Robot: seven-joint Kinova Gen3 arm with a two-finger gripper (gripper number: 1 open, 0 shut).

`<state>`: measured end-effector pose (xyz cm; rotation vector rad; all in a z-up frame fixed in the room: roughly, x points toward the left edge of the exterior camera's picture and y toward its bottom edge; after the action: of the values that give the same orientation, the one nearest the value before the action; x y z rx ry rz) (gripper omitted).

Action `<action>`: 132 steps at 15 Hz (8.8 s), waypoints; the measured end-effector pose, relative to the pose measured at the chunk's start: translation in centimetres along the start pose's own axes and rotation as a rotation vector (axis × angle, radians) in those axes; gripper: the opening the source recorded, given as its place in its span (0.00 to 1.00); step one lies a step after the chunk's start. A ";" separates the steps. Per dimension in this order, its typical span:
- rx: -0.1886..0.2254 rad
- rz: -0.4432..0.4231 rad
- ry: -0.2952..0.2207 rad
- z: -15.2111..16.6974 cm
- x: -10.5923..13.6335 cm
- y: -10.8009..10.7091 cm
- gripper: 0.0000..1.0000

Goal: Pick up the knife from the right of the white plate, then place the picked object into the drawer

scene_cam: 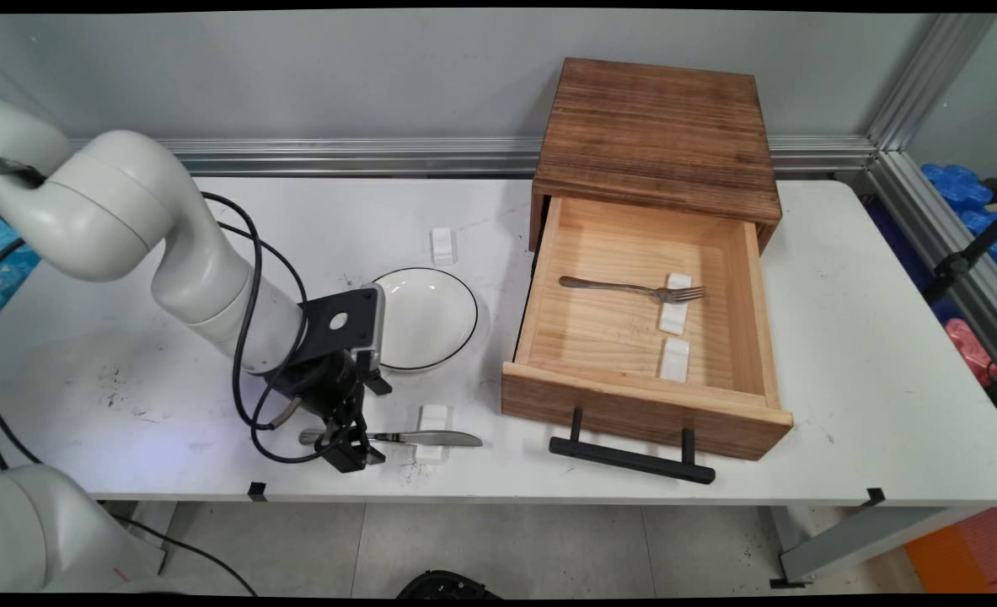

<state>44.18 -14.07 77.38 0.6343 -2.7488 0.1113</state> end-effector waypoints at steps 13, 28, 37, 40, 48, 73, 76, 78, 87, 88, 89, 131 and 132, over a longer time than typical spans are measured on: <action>-0.024 0.031 -0.002 0.1 -0.2 -0.1 1.00; -0.059 0.042 -0.004 -0.3 -0.4 0.3 0.00; -0.086 0.059 0.012 -2.6 0.4 0.4 0.00; -0.102 0.078 0.012 -4.1 0.8 0.3 0.00; -0.140 0.138 0.029 -8.3 3.8 -1.2 0.00; -0.047 0.346 0.236 -10.3 26.2 -10.1 0.00; -0.042 0.356 0.232 -8.1 27.4 -10.5 0.00; -0.042 0.356 0.226 -6.7 27.9 -10.6 0.00; -0.049 0.343 0.196 -1.6 29.1 -10.9 0.00; -0.049 0.341 0.194 -1.2 29.1 -10.9 0.00; -0.051 0.337 0.190 -0.7 29.2 -10.9 0.00; -0.090 0.276 0.107 7.0 28.2 -10.0 0.00; -0.091 0.276 0.107 7.1 28.2 -10.0 0.00</action>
<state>22.56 -35.77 79.81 0.2152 -2.7032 0.0791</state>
